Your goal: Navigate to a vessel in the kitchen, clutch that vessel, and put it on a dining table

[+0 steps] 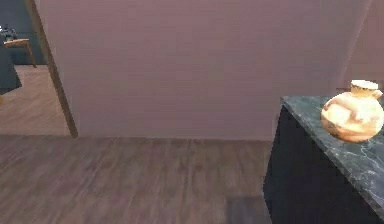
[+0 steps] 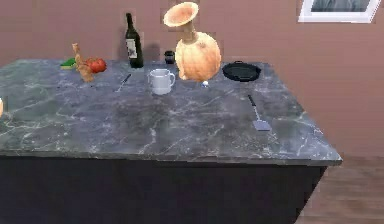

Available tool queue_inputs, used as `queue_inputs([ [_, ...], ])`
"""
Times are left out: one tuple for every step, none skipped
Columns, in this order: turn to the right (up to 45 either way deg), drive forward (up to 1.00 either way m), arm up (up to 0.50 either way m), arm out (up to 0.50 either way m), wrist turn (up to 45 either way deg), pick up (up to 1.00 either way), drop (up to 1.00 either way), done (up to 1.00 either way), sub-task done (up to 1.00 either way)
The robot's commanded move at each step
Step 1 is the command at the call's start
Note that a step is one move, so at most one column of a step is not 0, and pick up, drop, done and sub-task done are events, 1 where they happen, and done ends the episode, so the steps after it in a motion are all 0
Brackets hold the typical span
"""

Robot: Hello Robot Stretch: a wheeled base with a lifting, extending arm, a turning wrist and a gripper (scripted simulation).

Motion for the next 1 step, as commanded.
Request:
queue_inputs([
  [45.0, 0.0, 0.0, 0.0, 0.0, 0.0, 0.0, 0.0, 0.0],
])
